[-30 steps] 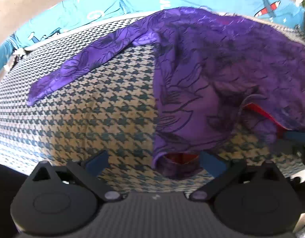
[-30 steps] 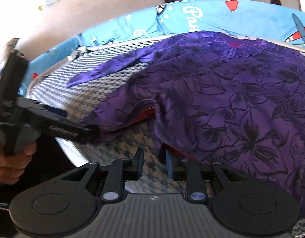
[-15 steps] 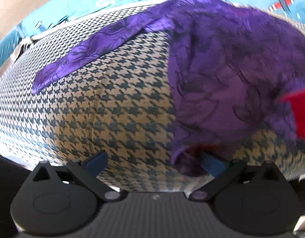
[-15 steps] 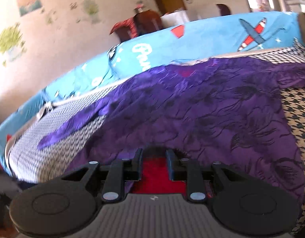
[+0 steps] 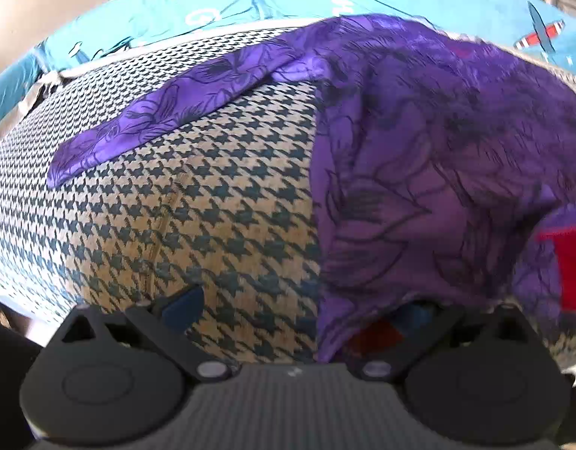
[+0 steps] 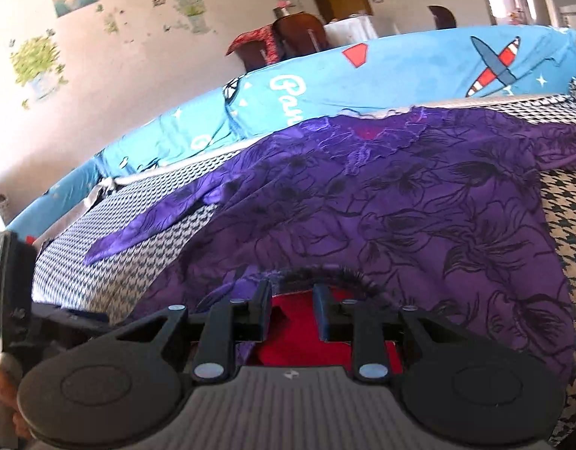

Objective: Fold clothes

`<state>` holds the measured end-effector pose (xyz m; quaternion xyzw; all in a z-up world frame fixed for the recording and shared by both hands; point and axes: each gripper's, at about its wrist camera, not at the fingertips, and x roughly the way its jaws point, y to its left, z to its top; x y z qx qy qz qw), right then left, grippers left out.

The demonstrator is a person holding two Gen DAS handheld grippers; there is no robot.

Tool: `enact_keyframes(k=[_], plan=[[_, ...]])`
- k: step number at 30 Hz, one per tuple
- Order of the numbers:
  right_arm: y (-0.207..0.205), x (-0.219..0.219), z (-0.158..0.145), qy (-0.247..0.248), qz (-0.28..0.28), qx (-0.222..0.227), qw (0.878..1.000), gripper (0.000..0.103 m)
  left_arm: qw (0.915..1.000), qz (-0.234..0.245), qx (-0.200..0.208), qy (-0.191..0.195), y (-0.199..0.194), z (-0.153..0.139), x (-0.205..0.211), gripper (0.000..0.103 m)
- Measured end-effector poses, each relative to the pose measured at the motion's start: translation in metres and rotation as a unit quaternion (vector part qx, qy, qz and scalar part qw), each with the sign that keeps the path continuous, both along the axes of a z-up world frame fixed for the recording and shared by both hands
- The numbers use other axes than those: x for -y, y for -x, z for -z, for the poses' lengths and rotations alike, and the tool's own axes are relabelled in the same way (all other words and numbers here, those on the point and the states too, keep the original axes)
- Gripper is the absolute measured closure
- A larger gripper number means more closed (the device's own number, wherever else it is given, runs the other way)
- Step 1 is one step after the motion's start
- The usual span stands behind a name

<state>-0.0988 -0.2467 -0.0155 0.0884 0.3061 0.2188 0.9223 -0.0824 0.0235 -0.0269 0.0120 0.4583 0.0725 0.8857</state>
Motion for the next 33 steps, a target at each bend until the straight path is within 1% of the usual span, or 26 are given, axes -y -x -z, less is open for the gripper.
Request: enact_keyframes(k=[1,5,9,10,12,14,16,19,23,26,27,28,31,33], plan=[[0.0,0.0,0.0,0.0,-0.001,-0.001,1.0,0.078,0.9999,-0.011,0.009,-0.009,0.0,-0.001,-0.001,0.0],[-0.001,-0.002,0.004,-0.004,-0.017,-0.016,1.0,0.078,0.9961,-0.043,0.041,-0.065,0.0,-0.006,-0.001,0.0],[0.001,-0.01,0.008,0.004,-0.05,-0.031,0.998,0.078,0.9896,-0.06,0.068,-0.111,-0.003,-0.009,0.001,0.0],[0.002,-0.014,0.009,0.009,-0.062,-0.033,0.997,0.075,0.9879,-0.065,0.073,-0.121,-0.006,-0.01,0.002,0.0],[0.006,-0.021,0.011,0.028,-0.079,-0.032,0.996,0.07,0.9857,-0.077,0.079,-0.127,-0.011,-0.012,-0.001,0.0],[0.007,-0.026,0.015,0.044,-0.088,-0.031,0.995,0.069,0.9843,-0.094,0.083,-0.125,-0.015,-0.016,-0.005,0.0],[0.008,-0.03,0.018,0.05,-0.1,-0.035,0.993,0.068,0.9832,-0.107,0.089,-0.118,-0.016,-0.02,-0.01,0.0],[0.01,-0.035,0.022,0.061,-0.112,-0.033,0.991,0.067,0.9805,-0.121,0.099,-0.12,-0.018,-0.024,-0.013,0.0],[0.008,-0.047,0.027,0.103,-0.107,-0.005,0.989,0.067,0.9768,-0.134,0.112,-0.124,-0.02,-0.029,-0.015,0.0],[0.006,-0.056,0.032,0.122,-0.106,0.009,0.987,0.068,0.9708,-0.143,0.131,-0.141,-0.021,-0.036,-0.015,0.0],[0.007,-0.058,0.033,0.125,-0.108,0.016,0.986,0.072,0.9685,-0.146,0.137,-0.147,-0.022,-0.039,-0.015,0.0],[0.008,-0.058,0.032,0.126,-0.112,0.024,0.985,0.086,0.9663,-0.151,0.143,-0.151,-0.022,-0.042,-0.016,0.0],[0.012,-0.059,0.029,0.127,-0.127,0.046,0.983,0.093,0.96,-0.166,0.158,-0.161,-0.025,-0.051,-0.021,0.0],[0.02,-0.06,0.026,0.135,-0.146,0.062,0.978,0.093,0.9563,-0.173,0.167,-0.166,-0.027,-0.059,-0.024,0.0]])
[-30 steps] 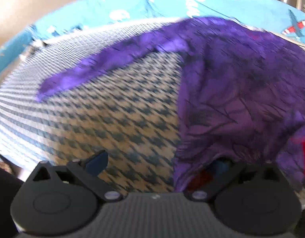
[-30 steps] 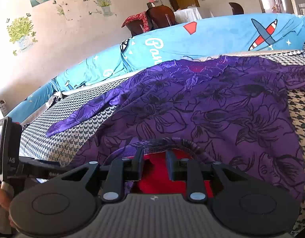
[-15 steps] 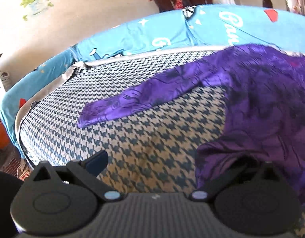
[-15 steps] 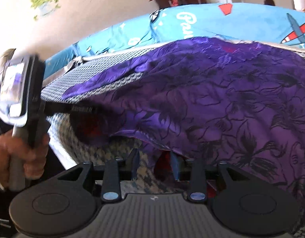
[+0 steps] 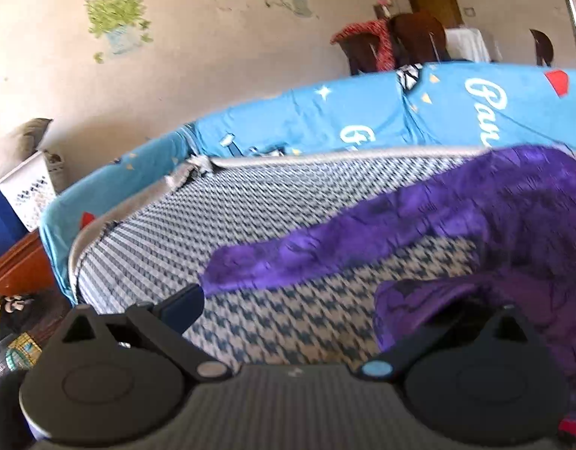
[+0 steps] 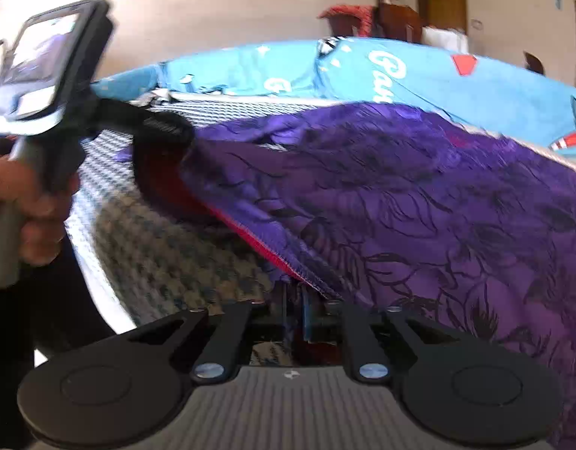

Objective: Fold clothes

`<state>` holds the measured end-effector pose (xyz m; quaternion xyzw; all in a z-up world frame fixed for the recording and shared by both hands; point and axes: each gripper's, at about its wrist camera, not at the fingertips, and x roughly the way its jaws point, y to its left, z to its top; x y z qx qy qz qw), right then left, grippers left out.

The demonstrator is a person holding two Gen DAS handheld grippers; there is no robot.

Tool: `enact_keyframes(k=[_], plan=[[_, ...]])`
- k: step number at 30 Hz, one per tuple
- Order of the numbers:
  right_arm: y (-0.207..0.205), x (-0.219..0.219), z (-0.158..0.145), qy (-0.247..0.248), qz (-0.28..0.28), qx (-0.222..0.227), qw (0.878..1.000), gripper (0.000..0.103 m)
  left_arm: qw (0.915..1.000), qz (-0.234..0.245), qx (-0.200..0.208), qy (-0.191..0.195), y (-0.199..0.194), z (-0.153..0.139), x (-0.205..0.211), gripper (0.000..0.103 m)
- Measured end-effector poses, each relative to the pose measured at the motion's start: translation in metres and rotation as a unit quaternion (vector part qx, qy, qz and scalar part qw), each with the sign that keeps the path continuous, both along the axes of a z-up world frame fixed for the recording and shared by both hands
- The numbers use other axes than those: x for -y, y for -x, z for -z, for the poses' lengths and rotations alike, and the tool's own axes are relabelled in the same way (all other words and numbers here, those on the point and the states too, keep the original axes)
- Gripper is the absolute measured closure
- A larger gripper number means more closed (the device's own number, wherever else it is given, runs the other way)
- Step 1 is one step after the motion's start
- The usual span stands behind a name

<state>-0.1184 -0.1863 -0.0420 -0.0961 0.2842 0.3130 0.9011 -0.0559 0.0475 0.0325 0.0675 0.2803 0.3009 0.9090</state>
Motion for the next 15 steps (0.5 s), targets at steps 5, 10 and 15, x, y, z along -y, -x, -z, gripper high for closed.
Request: enact_keyframes(k=[5,10,15], plan=[[0.02,-0.003,-0.006,0.023,-0.057,0.038,0.997,0.094,0.9996,-0.01,0.02,-0.015,0.004,-0.022,-0.001,0.0],[0.04,-0.007,-0.001,0.067,-0.121,0.05,0.989,0.094,0.9995,-0.019,0.017,-0.016,0.014,-0.036,0.003,0.0],[0.05,-0.005,0.006,0.089,-0.154,0.041,0.983,0.094,0.9994,-0.016,0.022,-0.021,0.023,-0.052,0.007,0.0]])
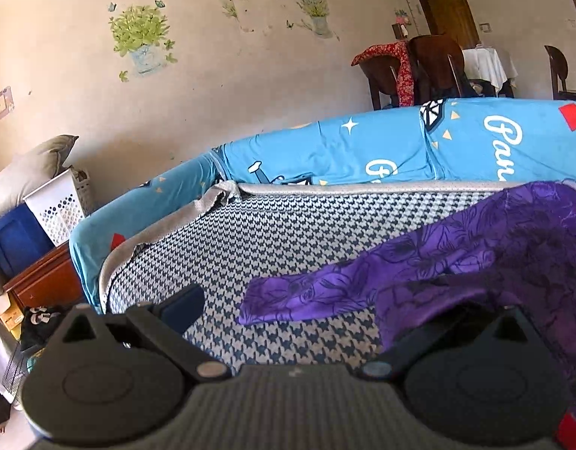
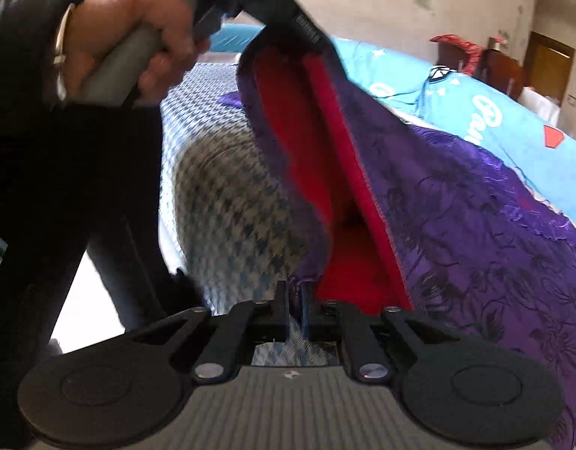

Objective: Fold clothes

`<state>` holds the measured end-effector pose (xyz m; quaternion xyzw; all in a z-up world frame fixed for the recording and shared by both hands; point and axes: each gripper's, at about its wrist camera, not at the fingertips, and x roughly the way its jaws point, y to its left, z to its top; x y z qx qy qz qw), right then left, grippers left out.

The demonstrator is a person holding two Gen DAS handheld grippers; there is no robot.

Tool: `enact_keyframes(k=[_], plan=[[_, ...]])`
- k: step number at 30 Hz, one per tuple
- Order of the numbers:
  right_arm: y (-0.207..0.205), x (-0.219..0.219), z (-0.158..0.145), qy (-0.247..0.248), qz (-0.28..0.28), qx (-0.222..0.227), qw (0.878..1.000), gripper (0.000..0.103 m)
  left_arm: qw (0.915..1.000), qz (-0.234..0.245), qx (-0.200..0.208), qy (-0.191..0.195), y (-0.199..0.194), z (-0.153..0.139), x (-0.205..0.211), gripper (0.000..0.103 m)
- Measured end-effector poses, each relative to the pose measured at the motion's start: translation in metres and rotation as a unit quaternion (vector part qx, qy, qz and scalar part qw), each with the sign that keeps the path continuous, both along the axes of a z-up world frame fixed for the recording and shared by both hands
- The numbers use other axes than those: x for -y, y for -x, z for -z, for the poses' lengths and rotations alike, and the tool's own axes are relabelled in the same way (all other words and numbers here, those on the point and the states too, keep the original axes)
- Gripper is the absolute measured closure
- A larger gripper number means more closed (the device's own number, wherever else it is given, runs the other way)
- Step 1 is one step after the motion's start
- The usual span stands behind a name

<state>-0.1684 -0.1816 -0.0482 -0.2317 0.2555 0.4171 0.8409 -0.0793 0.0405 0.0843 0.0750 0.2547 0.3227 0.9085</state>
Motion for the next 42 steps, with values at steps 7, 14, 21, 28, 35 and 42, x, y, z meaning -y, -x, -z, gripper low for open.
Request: enact_keyframes(k=[7,14,21,28,35,42], plan=[[0.012,0.006,0.008,0.024,-0.032,-0.022,0.999,0.099,0.9997,-0.005,-0.022,0.002,0.004,0.0,0.0,0.0],[-0.004,0.028,-0.006,-0.031,0.04,-0.029,0.998,0.099,0.9973,0.001,-0.072,0.017,0.008,0.02,0.002,0.0],[-0.018,0.042,-0.017,-0.062,0.082,-0.043,0.994,0.097,0.9924,0.031,-0.106,0.054,0.016,0.028,0.007,0.0],[-0.024,0.053,-0.024,-0.093,0.116,-0.058,0.987,0.092,0.986,0.031,-0.133,0.095,0.028,0.035,0.003,0.0],[-0.022,0.056,-0.028,-0.096,0.13,-0.055,0.985,0.087,0.9836,0.043,-0.131,0.116,0.042,0.028,0.004,0.0],[-0.028,0.052,-0.025,-0.094,0.144,-0.044,0.984,0.078,0.9853,0.072,-0.111,0.108,0.04,0.02,0.016,0.0]])
